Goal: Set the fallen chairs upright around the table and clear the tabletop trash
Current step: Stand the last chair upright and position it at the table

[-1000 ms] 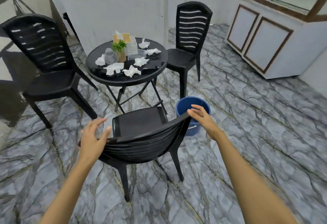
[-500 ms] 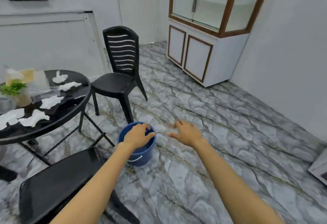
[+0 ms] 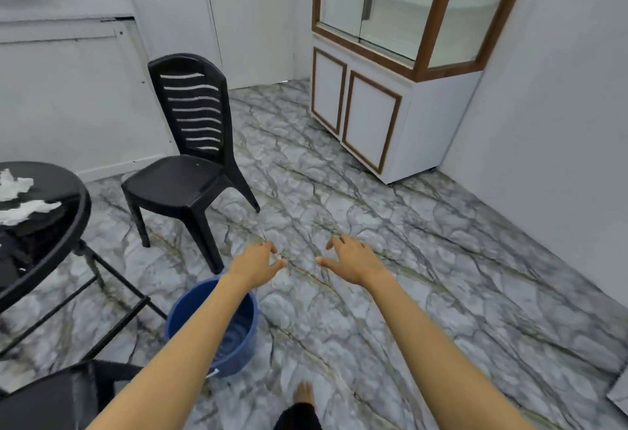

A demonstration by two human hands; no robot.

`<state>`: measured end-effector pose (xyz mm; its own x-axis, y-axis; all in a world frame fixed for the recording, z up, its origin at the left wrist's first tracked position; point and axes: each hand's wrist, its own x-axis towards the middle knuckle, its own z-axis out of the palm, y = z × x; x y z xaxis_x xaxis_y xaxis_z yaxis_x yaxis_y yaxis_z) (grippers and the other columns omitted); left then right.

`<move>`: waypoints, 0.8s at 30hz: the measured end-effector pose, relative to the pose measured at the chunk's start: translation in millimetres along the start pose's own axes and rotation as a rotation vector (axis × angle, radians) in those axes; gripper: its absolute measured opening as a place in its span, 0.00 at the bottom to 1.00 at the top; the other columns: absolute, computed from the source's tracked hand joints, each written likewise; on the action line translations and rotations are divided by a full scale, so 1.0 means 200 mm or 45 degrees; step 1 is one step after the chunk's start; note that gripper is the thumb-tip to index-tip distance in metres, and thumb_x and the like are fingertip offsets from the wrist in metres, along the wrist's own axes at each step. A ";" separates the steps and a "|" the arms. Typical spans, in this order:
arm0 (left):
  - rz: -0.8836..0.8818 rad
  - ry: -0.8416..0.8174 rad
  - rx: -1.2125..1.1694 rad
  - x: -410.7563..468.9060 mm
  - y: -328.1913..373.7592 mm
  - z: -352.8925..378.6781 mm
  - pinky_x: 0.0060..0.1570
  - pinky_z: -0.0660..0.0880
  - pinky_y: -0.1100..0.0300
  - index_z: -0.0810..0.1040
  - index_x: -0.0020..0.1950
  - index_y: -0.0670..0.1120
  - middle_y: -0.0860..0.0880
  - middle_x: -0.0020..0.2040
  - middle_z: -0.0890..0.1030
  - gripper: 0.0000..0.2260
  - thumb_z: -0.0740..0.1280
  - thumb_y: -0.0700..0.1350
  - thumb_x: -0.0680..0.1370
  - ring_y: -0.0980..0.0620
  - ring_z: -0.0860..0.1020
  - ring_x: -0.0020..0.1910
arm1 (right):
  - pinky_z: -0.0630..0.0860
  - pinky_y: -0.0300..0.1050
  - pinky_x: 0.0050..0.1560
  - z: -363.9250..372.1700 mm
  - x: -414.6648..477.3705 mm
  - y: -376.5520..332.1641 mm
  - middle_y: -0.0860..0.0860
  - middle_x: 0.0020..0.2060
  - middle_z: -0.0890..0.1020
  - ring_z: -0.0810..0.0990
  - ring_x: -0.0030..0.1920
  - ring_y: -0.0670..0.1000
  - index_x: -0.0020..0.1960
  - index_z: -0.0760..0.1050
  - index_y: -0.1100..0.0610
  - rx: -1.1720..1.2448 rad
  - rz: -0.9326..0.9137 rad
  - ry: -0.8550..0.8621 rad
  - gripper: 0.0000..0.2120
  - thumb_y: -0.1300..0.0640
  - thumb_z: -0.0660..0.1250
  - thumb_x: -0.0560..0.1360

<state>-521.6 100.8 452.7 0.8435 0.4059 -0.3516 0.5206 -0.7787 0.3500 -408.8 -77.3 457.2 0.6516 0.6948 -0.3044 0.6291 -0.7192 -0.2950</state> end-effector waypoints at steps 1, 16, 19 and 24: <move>-0.005 0.001 0.016 0.10 0.01 -0.02 0.57 0.74 0.50 0.68 0.66 0.44 0.42 0.62 0.74 0.23 0.59 0.58 0.78 0.44 0.74 0.58 | 0.66 0.55 0.66 -0.04 0.10 0.03 0.57 0.66 0.69 0.68 0.66 0.58 0.67 0.67 0.57 0.021 -0.009 -0.003 0.27 0.38 0.55 0.77; -0.150 0.008 0.056 1.75 0.23 -0.57 0.58 0.72 0.49 0.67 0.67 0.45 0.42 0.65 0.70 0.23 0.59 0.58 0.78 0.43 0.71 0.63 | 0.68 0.54 0.63 -0.69 1.78 0.42 0.56 0.65 0.70 0.70 0.63 0.57 0.66 0.67 0.56 0.021 -0.151 -0.149 0.27 0.37 0.56 0.77; -0.210 0.055 -0.012 2.09 0.27 -0.67 0.60 0.72 0.48 0.67 0.67 0.44 0.43 0.64 0.72 0.24 0.60 0.58 0.77 0.44 0.71 0.62 | 0.68 0.54 0.62 -0.83 2.15 0.52 0.57 0.65 0.70 0.70 0.64 0.57 0.66 0.67 0.56 -0.001 -0.210 -0.186 0.28 0.37 0.55 0.77; -0.371 0.089 -0.121 2.66 0.32 -0.87 0.58 0.74 0.48 0.67 0.67 0.45 0.44 0.62 0.74 0.23 0.60 0.58 0.77 0.45 0.74 0.59 | 0.69 0.54 0.63 -1.13 2.80 0.67 0.56 0.66 0.70 0.70 0.64 0.57 0.66 0.67 0.55 -0.063 -0.348 -0.245 0.28 0.36 0.55 0.76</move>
<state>-16.4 350.8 437.6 0.6621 0.6402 -0.3896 0.7492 -0.5779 0.3236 136.8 215.0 451.4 0.3669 0.8460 -0.3869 0.7922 -0.5021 -0.3467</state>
